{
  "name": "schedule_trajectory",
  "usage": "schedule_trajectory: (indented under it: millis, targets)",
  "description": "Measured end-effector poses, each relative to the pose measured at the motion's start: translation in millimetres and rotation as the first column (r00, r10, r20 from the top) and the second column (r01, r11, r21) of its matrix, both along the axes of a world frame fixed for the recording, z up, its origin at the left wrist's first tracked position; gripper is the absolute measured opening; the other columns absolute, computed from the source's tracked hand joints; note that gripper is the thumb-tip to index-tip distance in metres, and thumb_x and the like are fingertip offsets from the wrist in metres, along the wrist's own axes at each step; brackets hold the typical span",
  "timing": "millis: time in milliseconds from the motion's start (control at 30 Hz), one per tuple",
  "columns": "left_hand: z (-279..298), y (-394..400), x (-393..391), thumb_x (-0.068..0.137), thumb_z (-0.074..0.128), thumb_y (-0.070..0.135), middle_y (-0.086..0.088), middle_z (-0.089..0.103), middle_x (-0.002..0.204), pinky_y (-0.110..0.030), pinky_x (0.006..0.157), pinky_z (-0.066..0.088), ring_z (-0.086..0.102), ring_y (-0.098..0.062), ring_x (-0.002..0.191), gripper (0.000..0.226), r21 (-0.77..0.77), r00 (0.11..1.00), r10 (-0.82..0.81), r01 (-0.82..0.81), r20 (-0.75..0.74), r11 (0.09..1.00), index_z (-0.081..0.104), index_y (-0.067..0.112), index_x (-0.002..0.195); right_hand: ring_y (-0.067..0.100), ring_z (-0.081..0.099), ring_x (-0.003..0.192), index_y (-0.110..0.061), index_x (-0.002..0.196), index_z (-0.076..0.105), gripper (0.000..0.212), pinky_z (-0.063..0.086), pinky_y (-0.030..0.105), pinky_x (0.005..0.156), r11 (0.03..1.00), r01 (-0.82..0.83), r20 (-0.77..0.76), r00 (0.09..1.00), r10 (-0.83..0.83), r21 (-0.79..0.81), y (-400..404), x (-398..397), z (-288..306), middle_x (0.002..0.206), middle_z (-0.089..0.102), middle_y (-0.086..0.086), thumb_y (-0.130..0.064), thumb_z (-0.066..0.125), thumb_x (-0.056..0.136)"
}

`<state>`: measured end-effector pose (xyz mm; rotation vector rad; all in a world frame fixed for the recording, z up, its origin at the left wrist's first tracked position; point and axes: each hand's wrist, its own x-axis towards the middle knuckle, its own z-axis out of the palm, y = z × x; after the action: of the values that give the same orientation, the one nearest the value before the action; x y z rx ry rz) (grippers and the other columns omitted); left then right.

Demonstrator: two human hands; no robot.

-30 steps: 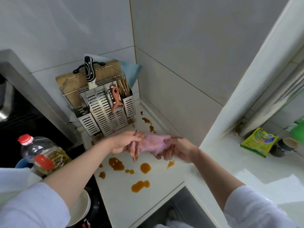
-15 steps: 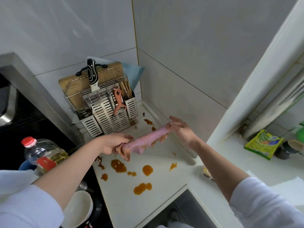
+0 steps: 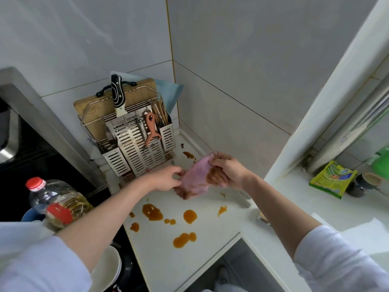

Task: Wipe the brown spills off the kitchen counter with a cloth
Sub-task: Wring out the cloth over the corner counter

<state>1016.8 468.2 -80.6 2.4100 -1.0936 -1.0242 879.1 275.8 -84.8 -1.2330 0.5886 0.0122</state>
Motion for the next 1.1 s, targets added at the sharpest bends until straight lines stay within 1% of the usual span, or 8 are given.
schedule_trajectory:
  millis: [167, 267, 367, 533, 700, 867, 967, 1100]
  targets:
    - [-11, -15, -14, 0.089, 0.073, 0.029, 0.01, 0.068, 0.118, -0.029, 0.088, 0.051, 0.062, -0.009, 0.109, 0.035, -0.229, 0.947, 0.049, -0.126, -0.316, 0.965, 0.065, 0.022, 0.122, 0.033, 0.062, 0.091, -0.007, 0.102, 0.058, 0.008, 0.053, 0.046, 0.087, 1.0, 0.016, -0.002, 1.0, -0.016, -0.012, 10, -1, 2, 0.099, 0.064, 0.021, -0.005, 0.053, 0.096]
    - [-14, -14, -11, 0.092, 0.067, 0.025, 0.004, 0.072, 0.1, -0.025, 0.073, 0.048, 0.064, -0.013, 0.093, 0.018, -0.245, 0.858, 0.094, -0.248, -0.506, 0.937, 0.068, 0.014, 0.107, 0.028, 0.067, 0.08, -0.016, 0.097, 0.063, 0.006, 0.058, 0.048, 0.079, 0.957, 0.027, -0.074, 0.996, -0.05, -0.288, -7, -4, 6, 0.092, 0.069, 0.015, -0.014, 0.063, 0.092]
    - [-12, -19, -11, 0.097, 0.059, 0.032, -0.013, 0.071, 0.103, -0.034, 0.086, 0.052, 0.065, -0.023, 0.096, 0.031, -0.234, 0.72, 0.108, -0.358, -0.685, 0.904, 0.065, 0.004, 0.11, 0.034, 0.068, 0.073, -0.024, 0.092, 0.064, 0.017, 0.058, 0.047, 0.068, 0.904, -0.011, -0.136, 0.989, -0.053, -0.428, -11, -10, 7, 0.089, 0.072, 0.014, -0.026, 0.075, 0.079]
    - [-5, -18, -8, 0.089, 0.072, 0.029, 0.0, 0.074, 0.095, -0.03, 0.09, 0.053, 0.068, -0.013, 0.094, 0.011, -0.317, 0.917, 0.023, -0.161, -0.398, 0.935, 0.066, 0.019, 0.09, 0.022, 0.065, 0.064, -0.014, 0.109, 0.056, 0.037, 0.054, 0.032, 0.057, 0.962, 0.121, 0.09, 0.991, -0.102, -0.243, -2, -20, 1, 0.09, 0.069, 0.014, -0.012, 0.078, 0.08]
    - [1, -9, -4, 0.085, 0.068, 0.002, 0.009, 0.069, 0.086, -0.031, 0.084, 0.046, 0.063, -0.01, 0.09, 0.022, -0.403, 0.953, 0.034, -0.159, -0.3, 0.901, 0.056, 0.018, 0.076, 0.026, 0.067, 0.086, -0.01, 0.115, 0.059, 0.034, 0.054, 0.034, 0.076, 0.947, -0.293, 0.124, 0.943, 0.309, -0.131, 18, -34, -1, 0.097, 0.073, 0.013, 0.001, 0.069, 0.085]
    - [15, -2, -2, 0.073, 0.065, 0.032, 0.003, 0.051, 0.065, -0.029, 0.067, 0.039, 0.048, -0.012, 0.066, 0.017, -0.366, 0.885, -0.079, -0.107, -0.458, 0.925, 0.056, 0.027, 0.06, 0.029, 0.059, 0.082, -0.012, 0.1, 0.07, 0.022, 0.049, 0.028, 0.071, 0.98, 0.136, 0.089, 0.988, -0.124, -0.147, 12, -24, -19, 0.086, 0.069, 0.012, 0.0, 0.059, 0.085]
    - [17, -1, -2, 0.075, 0.067, 0.025, 0.004, 0.048, 0.061, -0.023, 0.058, 0.036, 0.045, -0.009, 0.06, 0.023, -0.371, 0.829, -0.042, -0.204, -0.558, 0.906, 0.053, 0.024, 0.058, 0.024, 0.058, 0.079, -0.017, 0.092, 0.075, 0.027, 0.047, 0.03, 0.075, 0.97, 0.14, 0.055, 0.99, -0.132, -0.198, 19, -21, -25, 0.082, 0.068, 0.008, -0.001, 0.056, 0.08]
    - [22, -10, -1, 0.081, 0.075, 0.029, 0.007, 0.049, 0.065, -0.027, 0.063, 0.039, 0.047, -0.009, 0.062, 0.032, -0.228, 0.983, -0.134, 0.103, -0.123, 0.968, 0.048, 0.023, 0.065, 0.016, 0.06, 0.11, -0.027, 0.104, 0.072, 0.031, 0.043, 0.034, 0.098, 0.954, 0.119, 0.029, 0.993, -0.116, -0.276, 35, -19, -31, 0.111, 0.071, -0.005, -0.017, 0.049, 0.087]
